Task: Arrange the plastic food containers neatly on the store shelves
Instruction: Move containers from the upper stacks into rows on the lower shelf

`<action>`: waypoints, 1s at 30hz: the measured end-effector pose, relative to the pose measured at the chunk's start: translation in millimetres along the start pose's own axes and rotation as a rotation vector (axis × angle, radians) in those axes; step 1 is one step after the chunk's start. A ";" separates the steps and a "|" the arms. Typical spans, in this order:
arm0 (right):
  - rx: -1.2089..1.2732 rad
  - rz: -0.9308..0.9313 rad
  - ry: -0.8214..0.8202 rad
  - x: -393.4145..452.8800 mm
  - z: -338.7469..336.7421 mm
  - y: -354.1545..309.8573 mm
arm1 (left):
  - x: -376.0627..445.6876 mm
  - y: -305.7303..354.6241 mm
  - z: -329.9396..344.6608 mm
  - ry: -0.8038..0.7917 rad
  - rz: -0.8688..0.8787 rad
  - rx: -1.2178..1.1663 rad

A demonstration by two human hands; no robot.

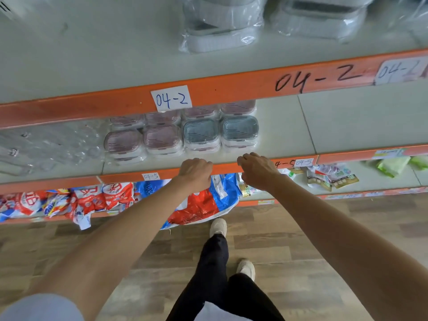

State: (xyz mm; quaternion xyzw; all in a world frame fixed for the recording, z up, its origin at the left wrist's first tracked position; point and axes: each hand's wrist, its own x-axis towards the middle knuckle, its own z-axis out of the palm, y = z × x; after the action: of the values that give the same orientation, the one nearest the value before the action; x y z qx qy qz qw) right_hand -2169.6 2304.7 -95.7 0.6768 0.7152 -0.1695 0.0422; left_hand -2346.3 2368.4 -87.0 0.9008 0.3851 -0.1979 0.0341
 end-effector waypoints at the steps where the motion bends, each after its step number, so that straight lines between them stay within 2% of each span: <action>1: -0.001 -0.012 -0.023 -7.1 -9.9 2.0 | -3.4 4.9 -8.2 -0.017 0.027 0.005; 5: -0.047 -0.023 0.013 -33.0 -57.4 10.8 | -12.5 20.6 -54.8 0.014 0.109 0.022; 11: -0.121 -0.017 0.196 -74.4 -129.1 19.8 | -30.9 34.7 -131.5 0.238 0.184 0.070; 15: -0.115 -0.079 0.294 -86.7 -179.1 27.1 | -37.0 27.2 -182.0 0.348 0.219 0.076; 19: -0.132 -0.086 0.388 -80.3 -229.8 31.9 | -34.2 12.0 -236.2 0.555 0.220 -0.003; 24: -0.188 -0.066 0.470 -56.4 -279.8 36.4 | -13.6 -9.0 -285.4 0.903 0.203 -0.080; 26: -0.187 -0.062 0.502 -43.7 -297.7 36.3 | 1.8 -14.0 -300.0 0.883 0.036 -0.060; 28: -0.169 -0.064 0.530 -29.3 -313.5 34.9 | 16.2 -17.1 -309.4 0.718 -0.156 -0.068; 30: -0.133 -0.084 0.550 -13.9 -327.7 31.8 | 28.3 -22.3 -313.3 0.555 -0.234 -0.172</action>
State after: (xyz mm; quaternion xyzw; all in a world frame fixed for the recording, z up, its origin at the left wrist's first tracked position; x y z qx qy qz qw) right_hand -2081.8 2390.4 210.1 0.6628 0.7368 0.0663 -0.1161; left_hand -2240.8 2470.3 192.2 0.8638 0.4960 0.0861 -0.0194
